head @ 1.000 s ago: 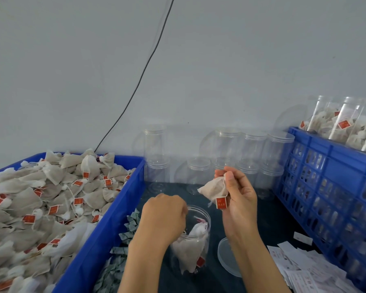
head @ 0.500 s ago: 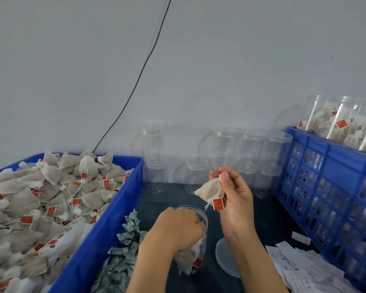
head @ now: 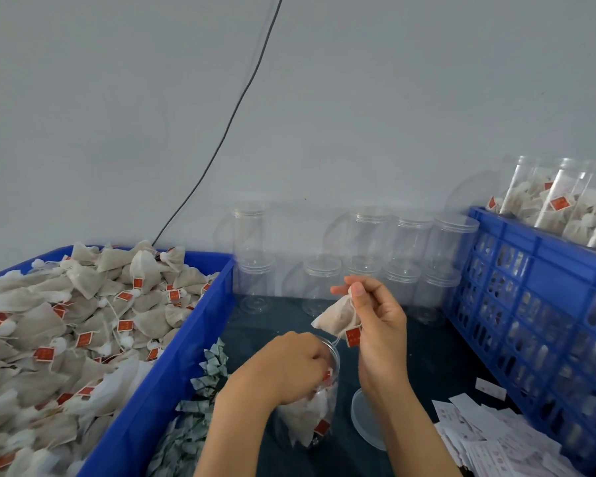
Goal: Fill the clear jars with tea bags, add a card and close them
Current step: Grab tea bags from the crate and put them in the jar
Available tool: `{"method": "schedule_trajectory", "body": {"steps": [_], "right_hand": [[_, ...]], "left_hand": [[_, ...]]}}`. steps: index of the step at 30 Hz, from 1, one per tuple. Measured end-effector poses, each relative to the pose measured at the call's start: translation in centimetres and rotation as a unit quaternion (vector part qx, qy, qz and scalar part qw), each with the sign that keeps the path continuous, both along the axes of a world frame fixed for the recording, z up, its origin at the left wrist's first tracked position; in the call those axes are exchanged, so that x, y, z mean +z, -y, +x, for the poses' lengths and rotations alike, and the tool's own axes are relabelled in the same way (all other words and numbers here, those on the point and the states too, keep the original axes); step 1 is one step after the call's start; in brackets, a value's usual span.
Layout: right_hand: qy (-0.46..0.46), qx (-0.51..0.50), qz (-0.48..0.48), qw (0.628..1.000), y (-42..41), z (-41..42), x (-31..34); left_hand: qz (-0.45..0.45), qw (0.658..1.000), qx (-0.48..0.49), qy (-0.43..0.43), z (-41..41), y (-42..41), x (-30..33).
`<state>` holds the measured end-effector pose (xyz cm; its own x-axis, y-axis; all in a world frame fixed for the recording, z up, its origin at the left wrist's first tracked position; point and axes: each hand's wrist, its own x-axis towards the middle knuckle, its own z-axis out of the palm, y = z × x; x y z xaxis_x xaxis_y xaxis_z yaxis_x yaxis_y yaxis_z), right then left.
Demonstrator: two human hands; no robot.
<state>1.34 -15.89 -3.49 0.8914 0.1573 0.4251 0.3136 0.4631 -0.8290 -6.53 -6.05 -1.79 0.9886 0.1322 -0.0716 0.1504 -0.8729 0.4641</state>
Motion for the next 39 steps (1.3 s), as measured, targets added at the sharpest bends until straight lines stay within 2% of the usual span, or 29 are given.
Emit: {"method": "schedule_trajectory", "body": {"steps": [4,6,8,11,13,15,17,21,24,27,32,36,39], "right_hand": [[0.007,0.000,-0.035,0.999,-0.2,-0.1,0.0],[0.015,0.005,-0.061,0.998,-0.2,-0.2,0.0],[0.018,0.013,-0.070,0.997,-0.1,-0.3,0.0],[0.022,0.017,-0.101,0.995,0.1,-0.2,0.1],[0.046,0.028,-0.158,0.986,0.3,0.1,0.2],[0.080,0.030,-0.256,0.963,0.4,0.2,0.3],[0.126,0.003,-0.368,0.921,0.5,0.2,0.4],[0.239,-0.065,-0.480,0.842,0.7,0.0,0.8],[0.265,-0.002,-0.549,0.793,0.7,-0.3,0.6],[0.262,0.059,-0.564,0.781,0.6,-0.4,0.4],[0.309,-0.018,-0.526,0.792,0.8,0.0,0.8],[0.345,-0.045,-0.572,0.743,0.5,-0.2,0.5],[0.348,-0.039,-0.589,0.729,0.0,-0.9,0.4]], "left_hand": [[-0.002,0.999,0.017,-0.030,0.4,0.6,-0.2],[0.030,0.999,0.003,-0.027,0.3,0.8,0.1],[0.062,0.998,0.003,0.009,-0.1,0.4,0.6],[0.023,0.997,0.035,0.063,-1.3,-1.3,1.4],[-0.005,0.991,0.070,0.113,-2.5,-2.7,1.8],[-0.027,0.973,0.130,0.188,-3.4,-3.9,1.9],[-0.026,0.955,0.189,0.227,-3.8,-4.7,1.7],[-0.014,0.960,0.211,0.184,-3.2,-4.8,0.7],[-0.024,0.966,0.189,0.177,-2.3,-4.6,0.1],[-0.018,0.971,0.168,0.170,-1.5,-4.5,-0.4],[-0.010,0.972,0.160,0.172,-1.2,-5.0,-1.0],[-0.007,0.961,0.205,0.184,-1.5,-5.4,-0.8],[-0.029,0.946,0.252,0.201,-2.0,-5.6,-0.6]]}}
